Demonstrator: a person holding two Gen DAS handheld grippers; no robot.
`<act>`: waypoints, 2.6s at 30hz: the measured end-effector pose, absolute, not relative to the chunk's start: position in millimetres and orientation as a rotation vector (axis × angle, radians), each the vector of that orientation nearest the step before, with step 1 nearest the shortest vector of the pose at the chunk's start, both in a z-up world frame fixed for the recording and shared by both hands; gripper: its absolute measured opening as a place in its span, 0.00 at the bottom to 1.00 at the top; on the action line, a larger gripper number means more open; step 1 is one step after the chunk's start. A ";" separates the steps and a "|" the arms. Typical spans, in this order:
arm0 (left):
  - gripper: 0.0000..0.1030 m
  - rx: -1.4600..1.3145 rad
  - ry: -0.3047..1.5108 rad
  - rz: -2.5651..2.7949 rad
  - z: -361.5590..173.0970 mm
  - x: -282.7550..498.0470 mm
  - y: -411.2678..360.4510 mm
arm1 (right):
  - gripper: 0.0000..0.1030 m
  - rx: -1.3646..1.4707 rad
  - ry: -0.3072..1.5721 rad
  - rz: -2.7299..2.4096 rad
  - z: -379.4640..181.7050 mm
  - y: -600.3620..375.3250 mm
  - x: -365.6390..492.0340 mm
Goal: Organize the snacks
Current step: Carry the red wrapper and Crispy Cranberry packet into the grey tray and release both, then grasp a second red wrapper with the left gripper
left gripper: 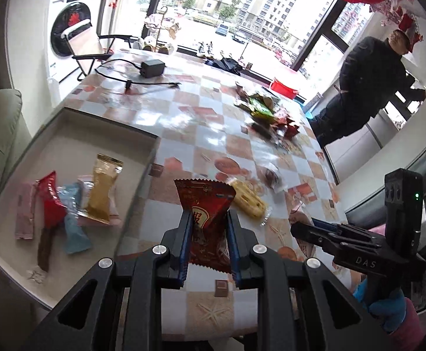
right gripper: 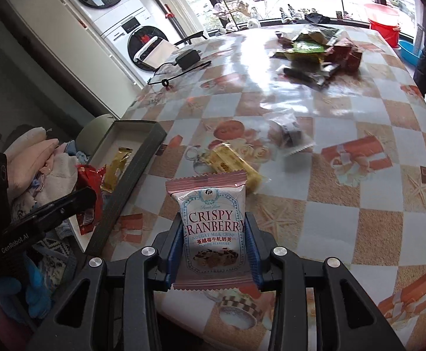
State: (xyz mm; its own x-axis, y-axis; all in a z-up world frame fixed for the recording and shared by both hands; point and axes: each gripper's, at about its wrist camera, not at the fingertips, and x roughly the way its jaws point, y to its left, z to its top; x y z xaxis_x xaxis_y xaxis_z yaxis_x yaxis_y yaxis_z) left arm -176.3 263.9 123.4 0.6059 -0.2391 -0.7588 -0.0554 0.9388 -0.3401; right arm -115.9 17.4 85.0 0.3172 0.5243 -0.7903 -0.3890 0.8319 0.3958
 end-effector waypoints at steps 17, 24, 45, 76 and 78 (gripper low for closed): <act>0.25 -0.393 0.962 0.174 67.5 -184.0 405.5 | 0.39 -0.034 1.140 0.832 89.3 238.4 -79.7; 0.75 -0.326 0.946 0.201 50.6 -189.8 403.6 | 0.44 -0.103 1.213 0.790 63.5 264.3 -69.4; 0.76 0.203 1.025 -0.141 20.1 -132.7 202.8 | 0.82 0.070 1.220 0.360 12.8 15.7 -92.4; 0.34 -0.042 0.999 -0.063 25.5 -135.7 221.5 | 1.00 -0.141 0.930 0.285 -7.4 -10.3 -132.5; 0.34 -0.041 0.982 -0.067 32.0 -136.8 221.7 | 1.00 -0.142 0.929 0.286 -7.5 -8.6 -132.4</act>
State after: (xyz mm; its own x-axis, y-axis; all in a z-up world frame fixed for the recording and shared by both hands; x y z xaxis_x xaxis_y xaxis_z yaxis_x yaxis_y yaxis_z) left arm -136.8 221.7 32.0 0.5535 -0.0757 -0.8294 0.0385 0.9971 -0.0653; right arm -132.4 -8.6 -7.5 0.5641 0.1809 -0.8056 -0.3026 0.9531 0.0022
